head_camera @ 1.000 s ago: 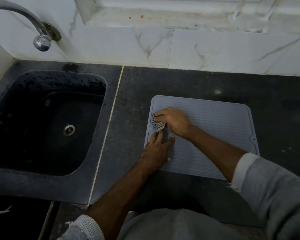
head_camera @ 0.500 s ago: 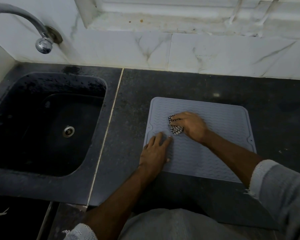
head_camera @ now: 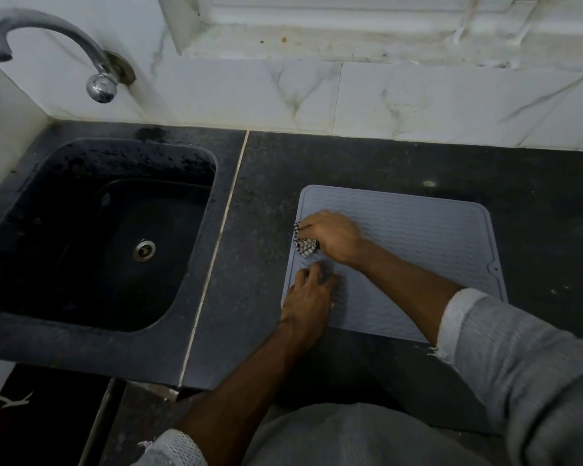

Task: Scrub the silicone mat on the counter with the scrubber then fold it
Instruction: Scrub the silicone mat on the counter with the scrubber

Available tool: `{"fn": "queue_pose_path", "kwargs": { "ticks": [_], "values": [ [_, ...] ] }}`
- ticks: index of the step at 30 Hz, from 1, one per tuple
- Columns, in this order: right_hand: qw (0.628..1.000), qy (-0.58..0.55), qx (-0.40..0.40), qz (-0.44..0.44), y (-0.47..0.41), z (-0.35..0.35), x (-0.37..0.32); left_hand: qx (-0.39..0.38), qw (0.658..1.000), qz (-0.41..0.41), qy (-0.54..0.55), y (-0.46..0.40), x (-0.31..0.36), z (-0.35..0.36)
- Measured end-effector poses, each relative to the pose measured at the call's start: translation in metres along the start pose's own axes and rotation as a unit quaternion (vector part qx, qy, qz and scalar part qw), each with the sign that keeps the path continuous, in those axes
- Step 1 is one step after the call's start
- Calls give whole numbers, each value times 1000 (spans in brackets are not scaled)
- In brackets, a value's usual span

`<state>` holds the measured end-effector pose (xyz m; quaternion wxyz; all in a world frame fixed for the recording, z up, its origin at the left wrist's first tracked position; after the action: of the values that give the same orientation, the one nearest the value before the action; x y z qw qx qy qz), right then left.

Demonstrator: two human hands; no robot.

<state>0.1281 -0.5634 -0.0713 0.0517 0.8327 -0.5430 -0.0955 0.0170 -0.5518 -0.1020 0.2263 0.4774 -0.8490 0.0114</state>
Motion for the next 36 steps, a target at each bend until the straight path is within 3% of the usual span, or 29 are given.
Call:
{"fn": "queue_pose_path", "kwargs": {
  "ticks": [4, 9, 14, 17, 21, 27, 32, 36],
  "values": [
    [999, -36, 11, 15, 20, 6, 27, 3, 1000, -7, 2, 0, -1, 0],
    [999, 48, -20, 3, 31, 4, 62, 1, 1000, -17, -13, 1, 1, 0],
    [999, -48, 21, 2, 15, -20, 30, -11, 1000, -15, -17, 1, 1, 2],
    [1000, -4, -6, -13, 8, -7, 0, -17, 1000, -13, -11, 1, 0, 3],
    [999, -46, -11, 20, 23, 2, 28, -11, 1000, -15, -14, 1, -1, 3],
    [996, 92, -17, -8, 43, 2, 85, -8, 1000, -20, -20, 2, 0, 5],
    [999, -34, 31, -3, 28, -11, 48, 0, 1000, -19, -17, 1, 1, 5],
    [998, -56, 6, 7, 23, 7, 18, 0, 1000, -16, -11, 1, 1, 6]
  ]
}}
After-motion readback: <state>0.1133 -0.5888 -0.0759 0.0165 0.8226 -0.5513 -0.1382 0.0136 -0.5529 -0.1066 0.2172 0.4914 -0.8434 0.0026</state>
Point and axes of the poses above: each hand's wrist, its own y-axis away from the middle knuckle, its own z-axis out of the palm, x = y × z, the point moved 9 cm from there along -y, towards the middle knuckle, and after that the axes turned 15 degrees about z, right-handed, at the moved point
